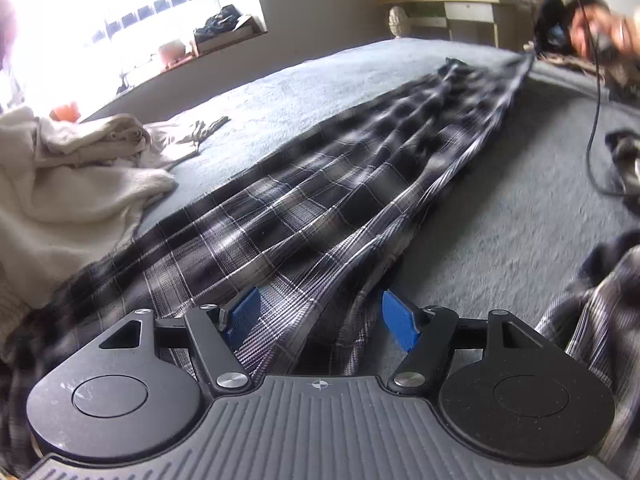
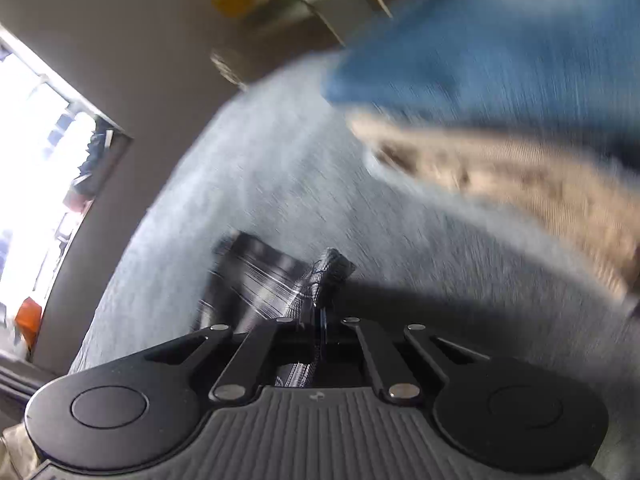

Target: Fold clothes

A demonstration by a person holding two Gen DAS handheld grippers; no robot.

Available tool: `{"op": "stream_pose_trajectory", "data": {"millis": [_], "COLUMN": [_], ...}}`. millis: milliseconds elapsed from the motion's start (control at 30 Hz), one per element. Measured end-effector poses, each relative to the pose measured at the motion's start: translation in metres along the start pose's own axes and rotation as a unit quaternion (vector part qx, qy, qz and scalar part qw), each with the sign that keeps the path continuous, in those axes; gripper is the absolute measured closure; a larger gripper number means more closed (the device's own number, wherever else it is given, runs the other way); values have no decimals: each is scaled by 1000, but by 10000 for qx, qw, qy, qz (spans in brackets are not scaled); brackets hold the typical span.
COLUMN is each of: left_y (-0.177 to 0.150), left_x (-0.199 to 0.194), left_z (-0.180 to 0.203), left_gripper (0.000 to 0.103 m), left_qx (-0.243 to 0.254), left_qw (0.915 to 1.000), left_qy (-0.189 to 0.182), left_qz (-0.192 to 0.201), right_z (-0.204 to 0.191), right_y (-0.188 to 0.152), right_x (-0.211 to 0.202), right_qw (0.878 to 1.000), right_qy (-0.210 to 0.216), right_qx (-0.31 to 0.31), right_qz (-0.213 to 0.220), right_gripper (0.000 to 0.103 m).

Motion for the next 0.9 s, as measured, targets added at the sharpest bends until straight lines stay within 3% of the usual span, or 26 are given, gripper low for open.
{"op": "stream_pose_trajectory", "data": {"millis": [100, 267, 400, 500, 600, 633, 700, 800, 900], "left_y": [-1, -4, -5, -6, -2, 0, 5, 9, 4], "left_x": [-1, -1, 5, 13, 14, 12, 4, -9, -8], "left_z": [6, 20, 34, 43, 46, 46, 41, 33, 31], "left_gripper": [35, 37, 57, 65, 98, 102, 103, 103, 103], "left_qx": [231, 647, 946, 1077, 1142, 1139, 1027, 717, 564], "left_qw": [9997, 9976, 9949, 9934, 9925, 9925, 9930, 9933, 9915], "left_qy": [-17, -144, -208, -223, -233, -237, -345, -790, -1138], "left_qz": [74, 201, 291, 315, 364, 388, 473, 440, 288], "right_z": [-4, 3, 6, 5, 4, 3, 1, -3, 7], "right_y": [14, 15, 14, 15, 15, 15, 17, 19, 12], "right_x": [-13, -18, -18, -19, -21, -23, -26, -33, -28], "right_qw": [9988, 9983, 9973, 9965, 9958, 9957, 9956, 9946, 9897], "right_qy": [-298, -537, -704, -794, -865, -862, -854, -855, -1132], "right_qx": [-385, -187, -122, -171, -248, -281, -347, -579, -852], "right_qz": [94, -85, -184, -178, -176, -168, -150, -75, -229], "right_gripper": [101, 101, 101, 101, 101, 101, 101, 101, 101]}}
Point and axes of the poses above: each gripper's, at about its wrist camera, not at the fingertips, and x roughly the way its jaws point, z to its right, y to its top, the point moved 7 cm from there along x, roughly the way its jaws point, and after that the axes turned 2 degrees about z, right-handed, at the moved point
